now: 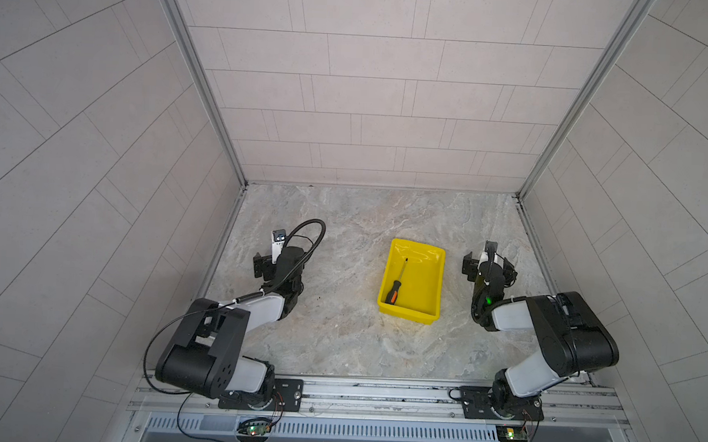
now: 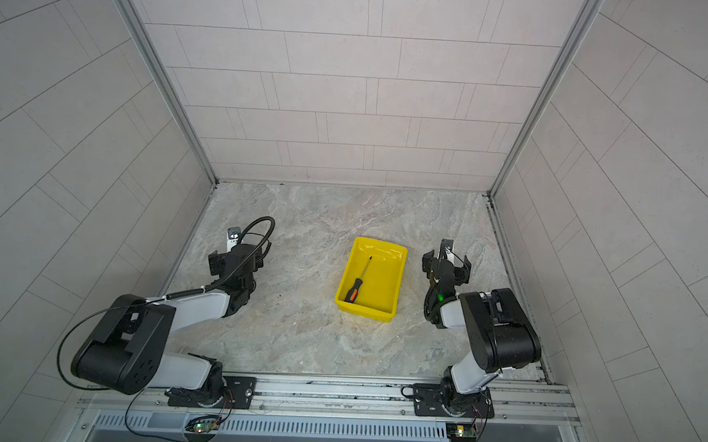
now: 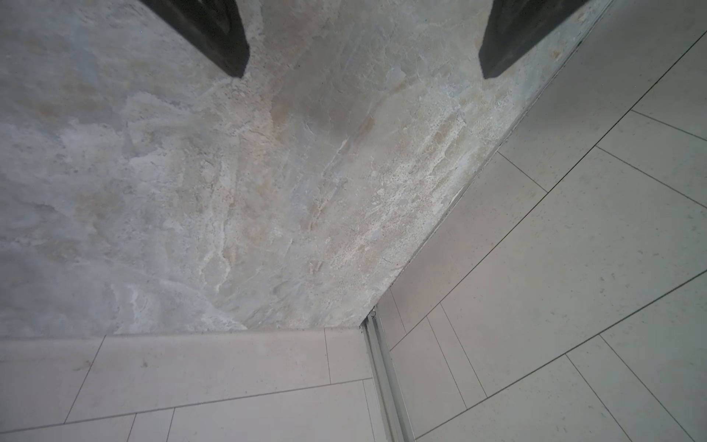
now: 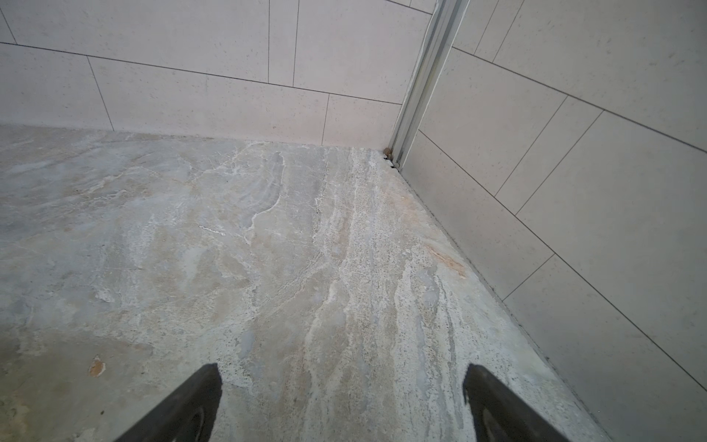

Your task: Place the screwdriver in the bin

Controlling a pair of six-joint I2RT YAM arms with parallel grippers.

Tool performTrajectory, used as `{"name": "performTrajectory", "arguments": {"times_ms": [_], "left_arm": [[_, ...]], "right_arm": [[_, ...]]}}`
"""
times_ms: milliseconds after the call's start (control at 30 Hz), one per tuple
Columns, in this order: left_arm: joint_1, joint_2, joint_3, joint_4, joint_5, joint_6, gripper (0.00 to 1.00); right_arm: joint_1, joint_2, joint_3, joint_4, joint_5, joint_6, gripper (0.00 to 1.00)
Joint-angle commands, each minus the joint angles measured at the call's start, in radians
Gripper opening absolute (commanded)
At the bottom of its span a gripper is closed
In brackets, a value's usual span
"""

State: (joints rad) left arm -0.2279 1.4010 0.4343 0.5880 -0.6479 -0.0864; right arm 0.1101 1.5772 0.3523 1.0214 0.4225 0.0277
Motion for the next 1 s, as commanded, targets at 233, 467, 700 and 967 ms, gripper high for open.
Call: {"name": "performTrajectory", "arguments": {"times_ms": [233,467,700,967], "left_arm": [[0.048,0.082,-0.129,0.4,0.102,0.088,1.0],[0.085,0.158,-0.043,0.301,0.16,0.067,1.0],[0.119,0.211,-0.052,0.404,0.168,0.059,1.0],[0.117,0.2,-0.055,0.397,0.17,0.059,1.0]], "right_arm": [[-0.006,0.012,-0.011,0.011,-0.002,0.0,1.0],[-0.006,0.01,-0.01,0.01,-0.003,0.003,0.99],[-0.006,0.013,-0.008,0.008,-0.001,0.003,0.99],[-0.006,0.012,-0.007,0.005,-0.003,0.004,0.99]]}}
